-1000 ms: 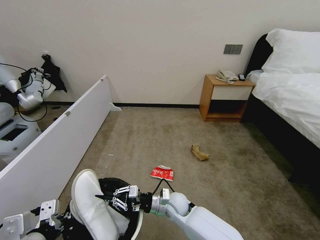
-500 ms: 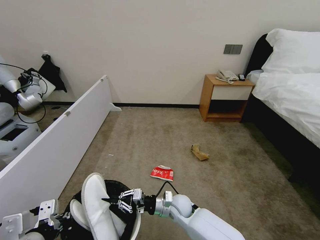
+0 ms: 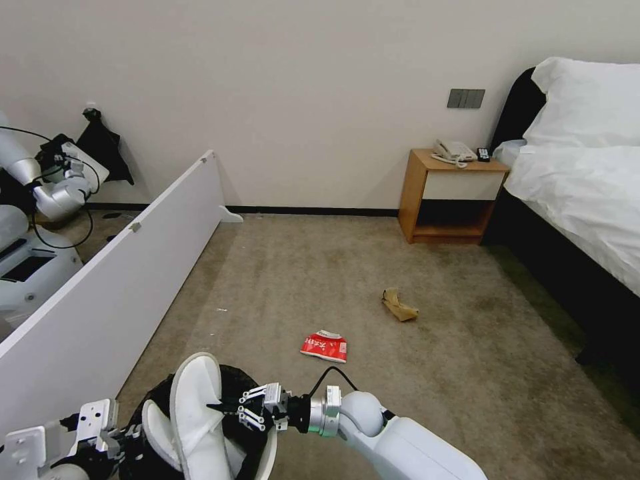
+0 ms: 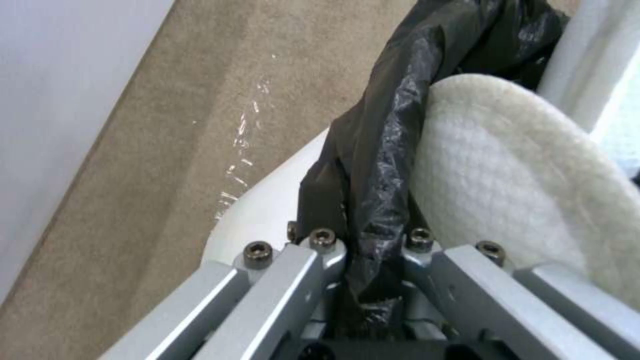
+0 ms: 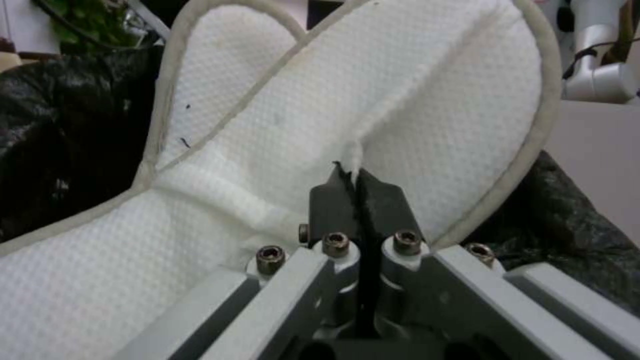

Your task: Pick up the trash bin, then pick up the garbage from the floor and place it into the trash bin.

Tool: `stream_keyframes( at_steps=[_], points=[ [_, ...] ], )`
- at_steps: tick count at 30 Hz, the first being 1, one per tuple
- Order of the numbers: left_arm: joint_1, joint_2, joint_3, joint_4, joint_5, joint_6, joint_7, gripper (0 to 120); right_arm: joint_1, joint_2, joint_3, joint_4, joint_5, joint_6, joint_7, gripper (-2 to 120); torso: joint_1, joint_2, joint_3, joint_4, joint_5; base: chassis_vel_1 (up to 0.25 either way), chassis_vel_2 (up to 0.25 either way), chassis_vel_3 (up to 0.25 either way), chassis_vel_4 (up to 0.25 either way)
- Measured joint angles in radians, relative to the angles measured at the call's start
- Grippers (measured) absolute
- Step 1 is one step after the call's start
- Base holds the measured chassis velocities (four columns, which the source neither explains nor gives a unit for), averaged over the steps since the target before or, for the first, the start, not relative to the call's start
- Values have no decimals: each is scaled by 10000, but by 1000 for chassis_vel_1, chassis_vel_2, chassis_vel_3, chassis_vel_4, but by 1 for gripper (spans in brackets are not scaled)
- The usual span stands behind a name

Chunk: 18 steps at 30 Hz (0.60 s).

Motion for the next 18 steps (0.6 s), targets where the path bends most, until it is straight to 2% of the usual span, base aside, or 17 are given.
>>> stream_keyframes(
  at_steps=[18],
  points=[
    [-108, 83, 77, 2, -190, 2, -47, 2, 332, 253, -751, -480, 80, -129, -109, 0, 0, 0, 0, 0, -1, 0, 0, 0, 0]
  ],
)
